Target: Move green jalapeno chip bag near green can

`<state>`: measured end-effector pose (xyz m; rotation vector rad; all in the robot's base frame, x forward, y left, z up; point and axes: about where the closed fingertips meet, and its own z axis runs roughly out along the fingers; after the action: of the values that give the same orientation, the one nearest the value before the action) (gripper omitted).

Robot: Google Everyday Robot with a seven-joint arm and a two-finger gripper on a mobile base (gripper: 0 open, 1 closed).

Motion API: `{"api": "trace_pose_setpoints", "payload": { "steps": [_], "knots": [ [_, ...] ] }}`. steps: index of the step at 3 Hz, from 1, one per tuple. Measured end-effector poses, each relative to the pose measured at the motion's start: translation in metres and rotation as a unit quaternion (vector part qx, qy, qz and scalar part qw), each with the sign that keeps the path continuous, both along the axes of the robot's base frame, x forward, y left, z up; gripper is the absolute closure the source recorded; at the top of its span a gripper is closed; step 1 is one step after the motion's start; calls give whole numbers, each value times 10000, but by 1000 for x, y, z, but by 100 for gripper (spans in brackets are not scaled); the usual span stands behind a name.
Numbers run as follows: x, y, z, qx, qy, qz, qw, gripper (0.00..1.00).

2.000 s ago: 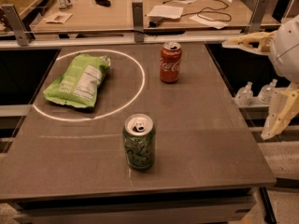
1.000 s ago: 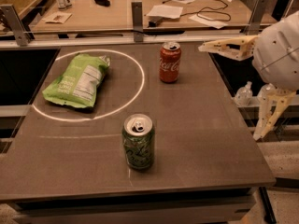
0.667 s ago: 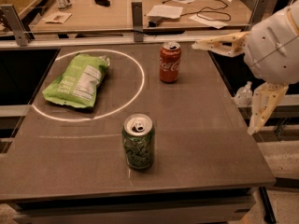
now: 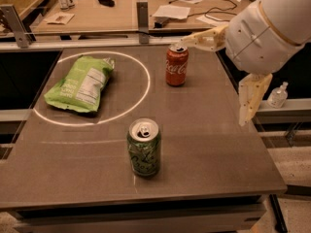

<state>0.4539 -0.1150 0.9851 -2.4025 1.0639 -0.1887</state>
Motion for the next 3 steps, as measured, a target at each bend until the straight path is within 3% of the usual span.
{"api": "trace_pose_setpoints", "payload": {
  "steps": [2,3],
  "knots": [
    [38,50,-6,-319,-428,654,9964,0],
    [64,73,-13,-452,-417,914,9939,0]
  ]
}}
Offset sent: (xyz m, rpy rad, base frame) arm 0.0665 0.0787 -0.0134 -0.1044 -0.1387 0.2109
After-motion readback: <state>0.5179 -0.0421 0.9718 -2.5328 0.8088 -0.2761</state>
